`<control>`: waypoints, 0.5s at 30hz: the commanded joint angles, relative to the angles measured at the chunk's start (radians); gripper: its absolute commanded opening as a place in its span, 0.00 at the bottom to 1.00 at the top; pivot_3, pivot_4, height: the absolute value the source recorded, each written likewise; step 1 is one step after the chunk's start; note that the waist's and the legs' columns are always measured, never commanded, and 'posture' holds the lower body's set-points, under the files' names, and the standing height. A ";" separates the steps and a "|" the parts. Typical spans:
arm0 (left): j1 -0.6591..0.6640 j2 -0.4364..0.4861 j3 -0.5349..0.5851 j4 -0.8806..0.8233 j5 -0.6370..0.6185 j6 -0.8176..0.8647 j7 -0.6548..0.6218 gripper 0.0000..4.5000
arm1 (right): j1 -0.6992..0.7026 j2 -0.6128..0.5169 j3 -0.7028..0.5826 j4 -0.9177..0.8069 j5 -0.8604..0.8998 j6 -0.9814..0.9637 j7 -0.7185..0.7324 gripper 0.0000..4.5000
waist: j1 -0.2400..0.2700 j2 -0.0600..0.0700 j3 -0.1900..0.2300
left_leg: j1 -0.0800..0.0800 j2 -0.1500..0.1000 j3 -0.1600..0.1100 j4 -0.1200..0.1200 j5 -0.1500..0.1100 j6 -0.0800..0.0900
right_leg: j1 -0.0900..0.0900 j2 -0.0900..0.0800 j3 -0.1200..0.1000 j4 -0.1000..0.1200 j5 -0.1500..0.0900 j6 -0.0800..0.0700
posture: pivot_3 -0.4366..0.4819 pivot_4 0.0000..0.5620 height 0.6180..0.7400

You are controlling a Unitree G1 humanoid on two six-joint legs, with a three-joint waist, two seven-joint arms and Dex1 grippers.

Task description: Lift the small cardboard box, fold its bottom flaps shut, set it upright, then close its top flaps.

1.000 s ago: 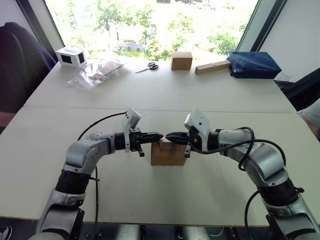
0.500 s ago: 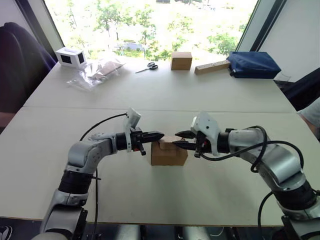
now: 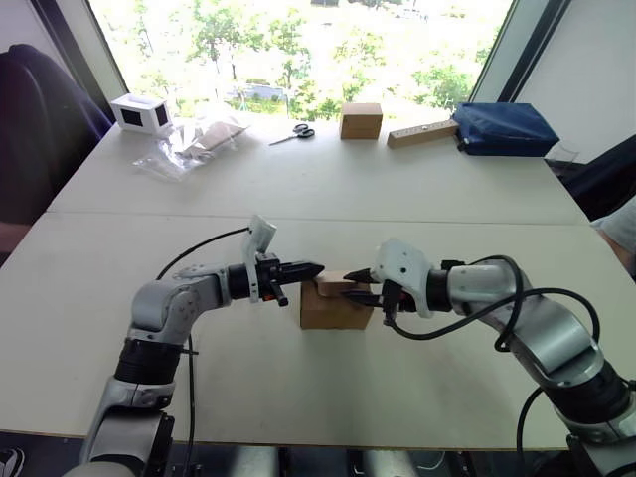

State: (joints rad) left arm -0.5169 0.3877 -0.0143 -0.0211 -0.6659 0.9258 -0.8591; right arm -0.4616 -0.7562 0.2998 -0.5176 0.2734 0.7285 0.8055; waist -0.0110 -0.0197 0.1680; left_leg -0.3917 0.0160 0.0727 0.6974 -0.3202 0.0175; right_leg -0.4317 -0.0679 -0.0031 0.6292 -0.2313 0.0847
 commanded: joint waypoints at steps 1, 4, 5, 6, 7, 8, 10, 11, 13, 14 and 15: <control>-0.013 -0.002 0.015 -0.019 -0.020 -0.001 0.001 0.00 | -0.010 -0.008 0.007 0.003 -0.045 -0.036 0.001 0.26 | 0.000 0.000 0.000 | 0.000 0.000 0.000 0.000 0.000 0.000 | 0.000 0.000 0.000 0.000 0.000 0.000 | 0.48 0.27 1.00; -0.015 -0.005 0.019 -0.015 -0.022 0.002 0.005 0.00 | -0.006 0.002 0.001 0.001 -0.047 -0.044 0.006 0.26 | 0.000 0.000 0.000 | 0.000 0.000 0.000 0.000 0.000 0.000 | 0.000 0.000 0.000 0.000 0.000 0.000 | 0.48 0.27 1.00; -0.016 -0.005 0.020 -0.013 -0.023 0.003 0.006 0.00 | -0.006 0.004 -0.005 -0.004 -0.044 -0.045 0.007 0.26 | 0.000 0.000 0.000 | 0.000 0.000 0.000 0.000 0.000 0.000 | 0.000 0.000 0.000 0.000 0.000 0.000 | 0.48 0.27 1.00; -0.016 -0.005 0.021 -0.011 -0.024 0.003 0.006 0.00 | -0.006 0.005 -0.008 -0.008 -0.043 -0.046 0.007 0.26 | 0.000 0.000 0.000 | 0.000 0.000 0.000 0.000 0.000 0.000 | 0.000 0.000 0.000 0.000 0.000 0.000 | 0.48 0.27 1.00; -0.018 -0.007 0.026 -0.009 -0.029 0.008 0.011 0.00 | -0.005 0.003 -0.010 -0.013 -0.042 -0.047 0.010 0.26 | 0.000 0.000 0.000 | 0.000 0.000 0.000 0.000 0.000 0.000 | 0.000 0.000 0.000 0.000 0.000 0.000 | 0.48 0.27 1.00; -0.019 -0.009 0.030 -0.006 -0.033 0.011 0.014 0.00 | -0.003 0.003 -0.014 -0.020 -0.037 -0.051 0.015 0.26 | 0.000 0.000 0.000 | 0.000 0.000 0.000 0.000 0.000 0.000 | 0.000 0.000 0.000 0.000 0.000 0.000 | 0.48 0.27 1.00; -0.021 -0.009 0.034 -0.002 -0.038 0.014 0.018 0.00 | 0.000 -0.001 -0.012 -0.034 -0.034 -0.049 0.020 0.26 | 0.000 0.000 0.000 | 0.000 0.000 0.000 0.000 0.000 0.000 | 0.000 0.000 0.000 0.000 0.000 0.000 | 0.48 0.27 1.00; -0.022 -0.010 0.034 -0.001 -0.040 0.015 0.019 0.00 | -0.001 -0.005 0.000 -0.032 -0.055 -0.063 0.016 0.26 | 0.000 0.000 0.000 | 0.000 0.000 0.000 0.000 0.000 0.000 | 0.000 0.000 0.000 0.000 0.000 0.000 | 0.48 0.27 1.00; -0.022 -0.010 0.035 0.000 -0.045 0.019 0.020 0.00 | -0.003 -0.016 0.024 -0.023 -0.096 -0.085 0.013 0.26 | 0.000 0.000 0.000 | 0.000 0.000 0.000 0.000 0.000 0.000 | 0.000 0.000 0.000 0.000 0.000 0.000 | 0.48 0.27 1.00; -0.023 -0.011 0.035 0.001 -0.047 0.020 0.021 0.00 | -0.004 -0.022 0.036 -0.016 -0.118 -0.097 0.014 0.26 | 0.000 0.000 0.000 | 0.000 0.000 0.000 0.000 0.000 0.000 | 0.000 0.000 0.000 0.000 0.000 0.000 | 0.48 0.27 1.00; -0.023 -0.011 0.035 0.001 -0.048 0.020 0.021 0.00 | -0.004 -0.023 0.044 -0.008 -0.136 -0.106 0.011 0.26 | 0.000 0.000 0.000 | 0.000 0.000 0.000 0.000 0.000 0.000 | 0.000 0.000 0.000 0.000 0.000 0.000 | 0.48 0.27 1.00</control>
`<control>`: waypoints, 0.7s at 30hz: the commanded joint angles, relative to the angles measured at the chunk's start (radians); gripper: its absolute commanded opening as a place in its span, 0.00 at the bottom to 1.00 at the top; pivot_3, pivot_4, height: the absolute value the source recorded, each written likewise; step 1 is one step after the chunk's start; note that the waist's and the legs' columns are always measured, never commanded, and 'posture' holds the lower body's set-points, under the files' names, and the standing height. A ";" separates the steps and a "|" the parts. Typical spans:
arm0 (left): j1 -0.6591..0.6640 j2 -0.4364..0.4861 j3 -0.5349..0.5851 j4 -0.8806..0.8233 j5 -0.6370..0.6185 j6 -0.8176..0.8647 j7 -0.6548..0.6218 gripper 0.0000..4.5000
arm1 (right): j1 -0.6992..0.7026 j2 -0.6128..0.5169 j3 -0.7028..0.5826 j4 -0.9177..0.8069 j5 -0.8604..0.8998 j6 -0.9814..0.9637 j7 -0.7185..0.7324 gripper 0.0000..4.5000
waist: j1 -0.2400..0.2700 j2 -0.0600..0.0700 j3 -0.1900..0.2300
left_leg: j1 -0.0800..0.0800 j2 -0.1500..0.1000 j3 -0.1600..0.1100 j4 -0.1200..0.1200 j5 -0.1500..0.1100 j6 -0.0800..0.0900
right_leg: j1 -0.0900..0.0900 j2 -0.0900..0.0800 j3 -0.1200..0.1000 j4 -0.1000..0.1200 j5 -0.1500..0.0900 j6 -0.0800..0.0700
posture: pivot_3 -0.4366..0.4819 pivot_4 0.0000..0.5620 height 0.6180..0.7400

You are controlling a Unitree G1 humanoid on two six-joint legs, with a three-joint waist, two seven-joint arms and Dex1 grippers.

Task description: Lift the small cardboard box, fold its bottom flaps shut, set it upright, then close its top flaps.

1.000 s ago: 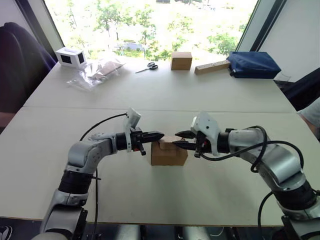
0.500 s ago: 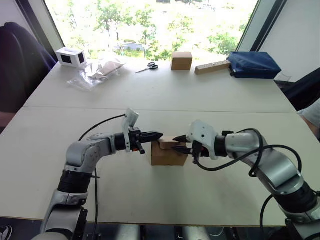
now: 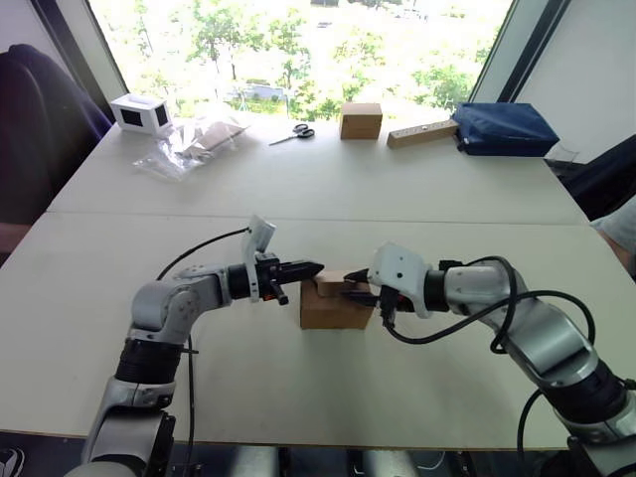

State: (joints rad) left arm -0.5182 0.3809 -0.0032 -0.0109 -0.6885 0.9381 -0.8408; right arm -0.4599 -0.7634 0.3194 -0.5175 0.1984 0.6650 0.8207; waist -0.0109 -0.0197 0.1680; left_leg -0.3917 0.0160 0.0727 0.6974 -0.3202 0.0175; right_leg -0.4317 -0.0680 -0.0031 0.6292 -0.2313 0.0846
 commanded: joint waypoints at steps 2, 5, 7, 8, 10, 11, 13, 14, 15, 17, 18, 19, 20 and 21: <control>-0.022 -0.005 0.026 -0.010 -0.028 0.011 0.003 0.00 | -0.006 -0.015 0.036 0.006 -0.089 -0.063 -0.006 0.26 | 0.000 0.000 0.000 | 0.000 0.000 0.000 0.000 0.000 0.000 | 0.000 0.000 0.000 0.000 0.000 0.000 | 0.48 0.27 1.00; -0.022 -0.007 0.030 -0.010 -0.028 0.016 0.004 0.00 | -0.008 -0.011 0.049 0.022 -0.126 -0.087 -0.007 0.26 | 0.000 0.000 0.000 | 0.000 0.000 0.000 0.000 0.000 0.000 | 0.000 0.000 0.000 0.000 0.000 0.000 | 0.48 0.27 1.00; -0.022 -0.009 0.032 -0.010 -0.029 0.020 0.006 0.00 | -0.008 -0.009 0.055 0.033 -0.146 -0.102 -0.007 0.26 | 0.000 0.000 0.000 | 0.000 0.000 0.000 0.000 0.000 0.000 | 0.000 0.000 0.000 0.000 0.000 0.000 | 0.48 0.27 1.00; -0.023 -0.011 0.036 -0.010 -0.032 0.023 0.008 0.00 | -0.009 -0.008 0.059 0.040 -0.160 -0.113 -0.008 0.26 | 0.000 0.000 0.000 | 0.000 0.000 0.000 0.000 0.000 0.000 | 0.000 0.000 0.000 0.000 0.000 0.000 | 0.48 0.27 1.00; -0.023 -0.012 0.039 -0.010 -0.032 0.026 0.010 0.00 | -0.011 -0.004 0.062 0.050 -0.179 -0.126 -0.010 0.26 | 0.001 0.000 0.000 | 0.000 0.000 0.000 0.000 0.000 0.000 | 0.000 0.000 0.000 0.000 0.000 0.000 | 0.48 0.27 1.00; -0.022 -0.011 0.037 -0.012 -0.029 0.025 0.008 0.00 | -0.010 -0.001 0.061 0.052 -0.183 -0.128 -0.009 0.26 | 0.001 0.000 0.000 | 0.000 0.000 0.000 0.000 0.000 0.000 | 0.000 0.000 0.000 0.000 0.000 0.000 | 0.48 0.27 1.00; -0.020 -0.010 0.033 -0.014 -0.025 0.023 0.005 0.00 | -0.009 0.005 0.059 0.056 -0.190 -0.132 -0.007 0.26 | 0.000 0.000 0.000 | 0.000 0.000 0.000 0.000 0.000 0.000 | 0.000 0.000 0.000 0.000 0.000 0.000 | 0.48 0.27 1.00; -0.018 -0.009 0.030 -0.015 -0.022 0.021 0.004 0.00 | -0.009 0.007 0.058 0.057 -0.192 -0.133 -0.005 0.26 | 0.000 0.000 0.000 | 0.000 0.000 0.000 0.000 0.000 0.000 | 0.000 0.000 0.000 0.000 0.000 0.000 | 0.48 0.27 1.00; -0.016 -0.007 0.021 -0.017 -0.015 0.017 0.001 0.00 | -0.008 0.012 0.054 0.057 -0.188 -0.130 -0.004 0.26 | 0.000 0.000 0.000 | 0.000 0.000 0.000 0.000 0.000 0.000 | 0.000 0.000 0.000 0.000 0.000 0.000 | 0.48 0.27 1.00; -0.013 0.001 -0.009 -0.027 0.007 0.003 -0.008 0.00 | -0.005 0.023 0.044 0.049 -0.172 -0.118 0.003 0.26 | 0.000 0.000 0.000 | 0.000 0.000 0.000 0.000 0.000 0.000 | 0.000 0.000 0.000 0.000 0.000 0.000 | 0.48 0.27 1.00; -0.012 0.005 -0.024 -0.031 0.019 -0.002 -0.010 0.00 | -0.002 0.029 0.036 0.040 -0.157 -0.108 0.008 0.26 | 0.000 0.000 0.000 | 0.000 0.000 0.000 0.000 0.000 0.000 | 0.000 0.000 0.000 0.000 0.000 0.000 | 0.48 0.27 1.00; -0.012 0.008 -0.037 -0.033 0.030 -0.010 -0.010 0.00 | 0.001 0.034 0.027 0.031 -0.144 -0.100 0.013 0.26 | 0.000 0.000 0.000 | 0.000 0.000 0.000 0.000 0.000 0.000 | 0.000 0.000 0.000 0.000 0.000 0.000 | 0.48 0.27 1.00; -0.012 0.012 -0.051 -0.034 0.042 -0.018 -0.012 0.00 | 0.005 0.041 0.016 0.021 -0.126 -0.088 0.019 0.26 | 0.001 0.000 0.000 | 0.000 0.000 0.000 0.000 0.000 0.000 | 0.000 0.000 0.000 0.000 0.000 0.000 | 0.48 0.27 1.00; -0.011 0.018 -0.066 -0.036 0.056 -0.030 -0.018 0.00 | 0.009 0.052 -0.003 0.006 -0.096 -0.066 0.025 0.26 | 0.001 0.000 0.000 | 0.000 0.000 0.000 0.000 0.000 0.000 | 0.000 0.000 0.000 0.000 0.000 0.000 | 0.48 0.27 1.00</control>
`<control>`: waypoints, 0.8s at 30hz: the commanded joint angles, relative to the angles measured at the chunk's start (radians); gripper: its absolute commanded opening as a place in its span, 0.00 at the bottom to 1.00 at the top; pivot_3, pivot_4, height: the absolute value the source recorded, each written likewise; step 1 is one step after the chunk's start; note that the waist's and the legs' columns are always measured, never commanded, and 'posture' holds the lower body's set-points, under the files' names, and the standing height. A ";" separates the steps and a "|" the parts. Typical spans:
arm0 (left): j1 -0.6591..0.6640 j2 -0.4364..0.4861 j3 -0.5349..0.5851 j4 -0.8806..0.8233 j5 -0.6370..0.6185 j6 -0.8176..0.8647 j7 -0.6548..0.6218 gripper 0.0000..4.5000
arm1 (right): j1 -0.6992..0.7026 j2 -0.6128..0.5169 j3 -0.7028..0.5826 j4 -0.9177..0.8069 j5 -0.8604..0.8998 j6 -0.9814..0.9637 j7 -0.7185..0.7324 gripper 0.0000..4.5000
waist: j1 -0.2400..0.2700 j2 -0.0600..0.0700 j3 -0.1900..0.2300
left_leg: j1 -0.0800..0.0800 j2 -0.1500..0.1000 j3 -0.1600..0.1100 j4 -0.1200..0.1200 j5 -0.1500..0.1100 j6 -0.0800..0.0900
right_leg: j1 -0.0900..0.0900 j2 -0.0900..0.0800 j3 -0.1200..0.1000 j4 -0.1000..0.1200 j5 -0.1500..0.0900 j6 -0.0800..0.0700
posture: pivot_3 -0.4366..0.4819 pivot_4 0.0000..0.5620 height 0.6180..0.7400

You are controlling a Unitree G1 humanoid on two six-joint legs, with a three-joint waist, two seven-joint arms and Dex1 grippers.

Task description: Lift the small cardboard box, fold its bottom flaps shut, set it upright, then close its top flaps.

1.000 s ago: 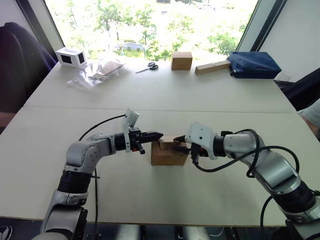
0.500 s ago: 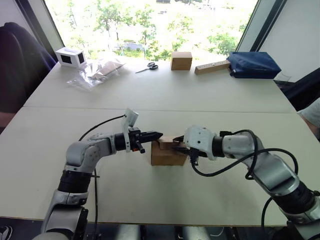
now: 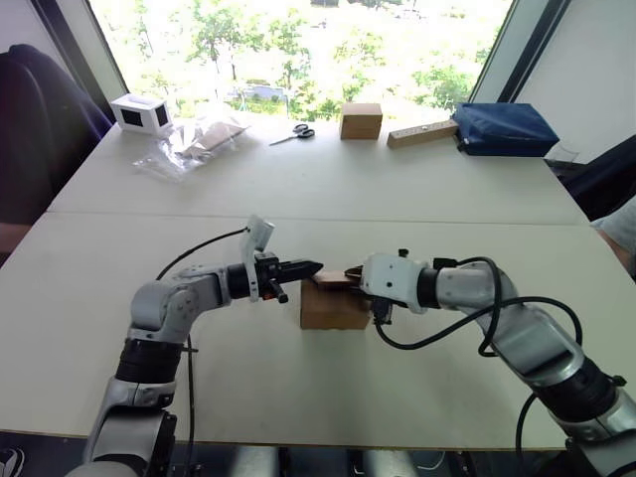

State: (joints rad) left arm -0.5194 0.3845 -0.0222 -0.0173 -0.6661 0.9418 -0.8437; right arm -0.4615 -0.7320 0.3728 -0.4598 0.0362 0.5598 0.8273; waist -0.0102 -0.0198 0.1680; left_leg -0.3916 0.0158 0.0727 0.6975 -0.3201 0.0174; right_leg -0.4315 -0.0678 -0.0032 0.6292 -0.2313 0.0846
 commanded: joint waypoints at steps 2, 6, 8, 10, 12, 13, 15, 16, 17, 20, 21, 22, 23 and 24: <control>-0.009 0.015 -0.060 -0.032 0.044 -0.045 -0.017 0.00 | 0.022 0.030 -0.088 -0.078 0.115 0.077 0.033 0.26 | 0.000 0.000 0.000 | 0.000 0.000 0.000 0.000 0.000 0.000 | 0.000 0.000 0.000 0.000 0.000 0.000 | 0.48 0.27 1.00; -0.012 0.019 -0.076 -0.035 0.057 -0.059 -0.018 0.00 | 0.036 0.026 -0.130 -0.105 0.178 0.131 0.050 0.26 | 0.001 0.000 0.000 | 0.000 0.000 0.000 0.000 0.000 0.000 | 0.000 -0.001 0.000 0.000 0.000 0.000 | 0.48 0.27 1.00; -0.011 0.023 -0.083 -0.039 0.064 -0.065 -0.022 0.00 | 0.039 0.033 -0.150 -0.111 0.203 0.151 0.046 0.26 | 0.001 0.000 0.000 | 0.000 0.000 0.000 0.000 0.000 0.000 | 0.000 -0.003 0.000 0.000 0.000 0.000 | 0.48 0.27 1.00; -0.010 0.024 -0.076 -0.050 0.053 -0.060 -0.024 0.00 | 0.040 0.052 -0.174 -0.109 0.229 0.169 0.030 0.26 | 0.001 0.000 0.000 | 0.000 0.000 0.000 0.000 0.000 0.000 | 0.000 -0.004 -0.001 0.000 0.000 0.000 | 0.48 0.27 1.00; -0.014 0.021 -0.059 -0.058 0.034 -0.050 -0.024 0.00 | 0.040 0.071 -0.197 -0.106 0.254 0.185 0.016 0.26 | 0.000 0.000 0.000 | 0.000 0.000 0.000 0.000 0.000 0.000 | 0.000 -0.004 -0.001 0.000 0.000 0.000 | 0.48 0.27 1.00; -0.020 0.015 -0.040 -0.065 0.013 -0.038 -0.021 0.00 | 0.040 0.096 -0.222 -0.102 0.282 0.205 0.000 0.26 | 0.000 0.000 0.000 | 0.000 0.000 0.000 0.000 0.000 0.000 | 0.000 -0.004 -0.001 0.000 0.000 0.000 | 0.48 0.27 1.00; -0.028 0.009 -0.013 -0.079 -0.019 -0.018 -0.017 0.00 | 0.040 0.138 -0.262 -0.099 0.331 0.241 -0.027 0.26 | 0.000 0.000 0.000 | 0.000 0.000 0.000 0.000 0.000 0.000 | 0.000 -0.004 -0.001 0.000 0.000 0.000 | 0.48 0.27 1.00; -0.031 0.009 0.001 -0.090 -0.037 -0.007 -0.015 0.00 | 0.041 0.159 -0.284 -0.098 0.359 0.262 -0.041 0.26 | 0.000 0.000 0.000 | 0.000 0.000 0.000 0.000 0.000 0.000 | 0.000 -0.005 -0.001 0.000 0.000 0.000 | 0.48 0.27 1.00; -0.033 0.010 0.009 -0.098 -0.047 0.001 -0.014 0.00 | 0.041 0.170 -0.297 -0.098 0.376 0.276 -0.050 0.26 | -0.001 0.000 0.000 | 0.000 0.000 0.000 0.000 0.000 0.000 | 0.000 -0.005 -0.001 0.000 0.000 0.000 | 0.48 0.27 1.00; -0.029 0.022 0.017 -0.146 -0.064 0.017 -0.006 0.00 | 0.053 0.193 -0.323 -0.096 0.413 0.304 -0.075 0.26 | -0.001 0.000 0.000 | 0.000 0.000 -0.001 0.000 0.000 0.000 | 0.000 -0.005 -0.001 0.000 0.000 0.000 | 0.48 0.27 1.00; -0.025 0.028 0.017 -0.172 -0.063 0.020 0.000 0.00 | 0.062 0.198 -0.327 -0.090 0.420 0.305 -0.083 0.26 | -0.001 0.000 0.000 | 0.000 0.000 -0.001 0.000 0.000 0.000 | 0.000 -0.006 -0.001 0.000 0.000 0.000 | 0.48 0.27 1.00; -0.022 0.033 0.016 -0.189 -0.063 0.022 0.006 0.00 | 0.067 0.202 -0.329 -0.086 0.425 0.305 -0.089 0.26 | -0.001 0.000 0.000 | 0.000 -0.001 -0.001 0.000 0.000 0.000 | 0.000 -0.006 -0.001 0.000 0.000 0.000 | 0.48 0.27 1.00; -0.012 0.041 0.009 -0.209 -0.055 0.016 0.012 0.00 | 0.072 0.198 -0.324 -0.083 0.419 0.299 -0.094 0.26 | -0.001 0.000 0.000 | 0.000 -0.001 -0.001 0.000 0.000 0.000 | 0.000 -0.006 -0.001 0.000 0.000 0.000 | 0.48 0.27 1.00; -0.001 0.053 -0.007 -0.225 -0.034 -0.001 0.015 0.00 | 0.076 0.194 -0.320 -0.084 0.419 0.297 -0.096 0.26 | -0.001 0.000 0.000 | 0.000 -0.001 -0.001 0.000 0.000 0.000 | 0.000 -0.006 -0.001 0.000 0.000 0.000 | 0.48 0.27 1.00</control>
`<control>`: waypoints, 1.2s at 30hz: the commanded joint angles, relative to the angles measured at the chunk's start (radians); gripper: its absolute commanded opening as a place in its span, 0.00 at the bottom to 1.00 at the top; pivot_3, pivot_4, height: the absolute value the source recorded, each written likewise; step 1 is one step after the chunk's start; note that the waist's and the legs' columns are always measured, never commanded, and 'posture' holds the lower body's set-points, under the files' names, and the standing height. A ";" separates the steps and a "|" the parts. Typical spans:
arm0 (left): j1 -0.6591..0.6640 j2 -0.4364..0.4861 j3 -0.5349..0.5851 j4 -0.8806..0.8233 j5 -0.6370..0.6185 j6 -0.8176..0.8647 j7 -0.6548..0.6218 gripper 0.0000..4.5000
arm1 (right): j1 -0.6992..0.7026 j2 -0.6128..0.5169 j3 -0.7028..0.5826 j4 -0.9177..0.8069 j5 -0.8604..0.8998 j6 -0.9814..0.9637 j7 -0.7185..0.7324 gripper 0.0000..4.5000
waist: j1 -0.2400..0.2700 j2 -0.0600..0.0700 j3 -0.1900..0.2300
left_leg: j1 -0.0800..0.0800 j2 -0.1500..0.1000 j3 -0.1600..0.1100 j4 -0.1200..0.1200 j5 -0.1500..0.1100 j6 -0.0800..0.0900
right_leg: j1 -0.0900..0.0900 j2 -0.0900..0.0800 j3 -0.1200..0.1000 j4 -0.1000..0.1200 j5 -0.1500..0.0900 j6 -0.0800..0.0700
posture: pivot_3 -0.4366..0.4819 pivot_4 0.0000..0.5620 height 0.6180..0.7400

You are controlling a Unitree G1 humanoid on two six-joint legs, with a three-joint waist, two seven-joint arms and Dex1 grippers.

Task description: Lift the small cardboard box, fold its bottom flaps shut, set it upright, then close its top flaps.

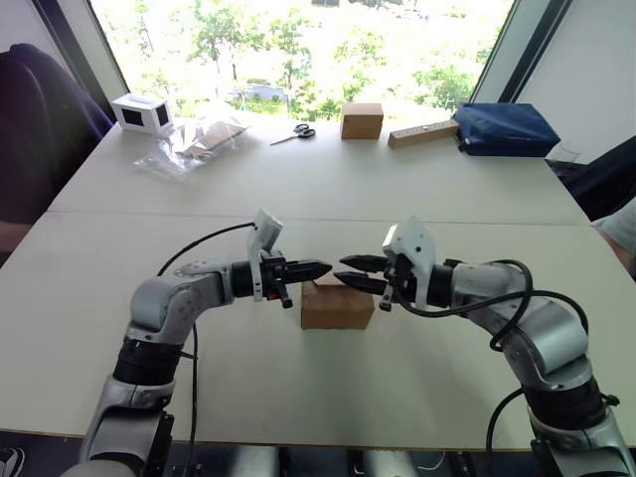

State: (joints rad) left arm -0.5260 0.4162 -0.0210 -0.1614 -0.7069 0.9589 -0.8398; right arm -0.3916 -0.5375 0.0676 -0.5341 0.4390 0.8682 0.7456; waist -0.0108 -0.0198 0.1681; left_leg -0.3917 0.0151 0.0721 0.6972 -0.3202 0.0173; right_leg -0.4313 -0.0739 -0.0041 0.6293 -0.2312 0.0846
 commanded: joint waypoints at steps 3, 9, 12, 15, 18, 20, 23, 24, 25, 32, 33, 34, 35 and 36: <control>0.048 0.079 -0.097 -0.106 0.116 -0.107 -0.002 0.00 | 0.014 -0.009 0.007 -0.010 0.015 -0.014 -0.015 0.26 | -0.002 0.000 0.000 | 0.000 0.000 0.000 0.000 0.000 0.000 | 0.000 0.000 0.000 0.000 0.000 0.000 | 0.48 0.27 1.00; 0.052 0.068 -0.119 -0.075 0.167 -0.157 0.027 0.00 | 0.027 -0.036 0.060 0.007 -0.021 -0.034 -0.012 0.26 | 0.001 0.000 0.000 | 0.000 -0.001 0.000 -0.001 0.000 0.000 | 0.000 -0.001 0.000 0.000 0.000 0.000 | 0.48 0.27 1.00; 0.054 0.059 -0.136 -0.073 0.184 -0.174 0.027 0.00 | 0.036 -0.053 0.082 0.013 -0.033 -0.038 -0.011 0.26 | 0.000 0.000 0.000 | 0.000 -0.002 0.000 -0.001 0.000 0.000 | 0.000 -0.002 0.000 -0.001 0.000 0.000 | 0.48 0.27 1.00; 0.065 0.072 -0.163 -0.080 0.201 -0.180 0.007 0.00 | 0.039 -0.066 0.102 0.016 -0.044 -0.033 -0.014 0.26 | 0.000 0.000 0.000 | 0.000 -0.002 0.000 -0.001 0.000 0.000 | 0.000 -0.002 -0.001 -0.001 0.000 0.000 | 0.48 0.27 1.00; 0.071 0.098 -0.197 -0.073 0.233 -0.190 -0.012 0.00 | 0.036 -0.080 0.130 0.034 -0.072 -0.036 -0.024 0.26 | 0.000 0.000 0.000 | 0.000 -0.002 0.000 -0.001 0.000 0.000 | 0.000 -0.002 -0.001 0.000 0.000 0.000 | 0.48 0.27 1.00; 0.070 0.112 -0.217 -0.065 0.254 -0.204 -0.025 0.00 | 0.031 -0.079 0.136 0.041 -0.072 -0.029 -0.025 0.26 | 0.000 0.000 0.000 | 0.000 -0.002 0.000 -0.001 0.000 0.000 | 0.000 -0.001 -0.001 0.000 0.000 0.000 | 0.48 0.27 1.00; 0.068 0.109 -0.220 -0.054 0.256 -0.214 -0.035 0.00 | 0.023 -0.076 0.144 0.048 -0.076 -0.024 -0.029 0.26 | -0.001 0.000 0.000 | 0.000 -0.002 0.000 -0.001 0.000 0.000 | 0.000 -0.001 -0.001 0.000 0.000 0.000 | 0.48 0.27 1.00; 0.066 0.103 -0.216 -0.050 0.252 -0.213 -0.035 0.00 | 0.021 -0.076 0.146 0.050 -0.078 -0.025 -0.031 0.26 | -0.001 0.000 0.000 | 0.000 -0.002 0.000 -0.001 0.000 0.000 | 0.000 -0.001 -0.001 0.000 0.000 0.000 | 0.48 0.27 1.00; 0.065 0.101 -0.214 -0.048 0.251 -0.214 -0.037 0.00 | 0.019 -0.075 0.145 0.050 -0.075 -0.024 -0.031 0.26 | 0.000 0.000 0.000 | 0.000 -0.002 0.000 -0.001 0.000 0.000 | 0.000 -0.001 -0.001 0.000 0.000 0.000 | 0.48 0.27 1.00; 0.058 0.065 -0.163 -0.038 0.203 -0.190 -0.029 0.00 | 0.018 -0.080 0.124 0.049 -0.070 -0.023 -0.031 0.26 | 0.000 0.000 0.000 | 0.000 -0.002 0.000 -0.001 0.000 0.000 | 0.000 -0.001 -0.001 0.000 0.000 0.000 | 0.48 0.27 1.00; 0.056 0.056 -0.147 -0.037 0.185 -0.179 -0.025 0.00 | 0.018 -0.078 0.118 0.048 -0.065 -0.022 -0.031 0.26 | 0.000 0.000 0.000 | 0.000 -0.002 0.000 -0.001 0.000 0.000 | 0.000 -0.001 -0.001 0.000 0.000 0.000 | 0.48 0.27 1.00; 0.054 0.042 -0.119 -0.036 0.155 -0.161 -0.020 0.00 | 0.018 -0.073 0.109 0.048 -0.058 -0.021 -0.032 0.26 | 0.000 0.000 0.000 | 0.000 -0.002 0.000 -0.001 0.000 0.000 | 0.000 -0.001 -0.001 0.000 0.000 0.000 | 0.48 0.27 1.00; 0.051 0.033 -0.101 -0.035 0.137 -0.150 -0.016 0.00 | 0.017 -0.071 0.103 0.048 -0.054 -0.022 -0.032 0.26 | 0.000 0.000 0.000 | 0.000 -0.002 0.000 -0.001 0.000 0.000 | 0.000 -0.001 -0.001 0.000 0.000 0.000 | 0.48 0.27 1.00; 0.046 0.019 -0.059 -0.034 0.093 -0.122 -0.009 0.00 | 0.016 -0.058 0.076 0.046 -0.032 -0.023 -0.034 0.26 | 0.000 0.000 0.000 | 0.000 -0.002 0.000 -0.001 0.000 0.000 | 0.000 -0.001 -0.001 0.000 0.000 0.000 | 0.48 0.27 1.00</control>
State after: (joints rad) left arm -0.4667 0.4438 -0.1443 -0.1827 -0.5526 0.8121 -0.8594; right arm -0.3667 -0.6043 0.1876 -0.4842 0.3844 0.8452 0.7171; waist -0.0112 -0.0195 0.1681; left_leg -0.3914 0.0128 0.0724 0.6963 -0.3203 0.0178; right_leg -0.4310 -0.0744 -0.0055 0.6289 -0.2312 0.0851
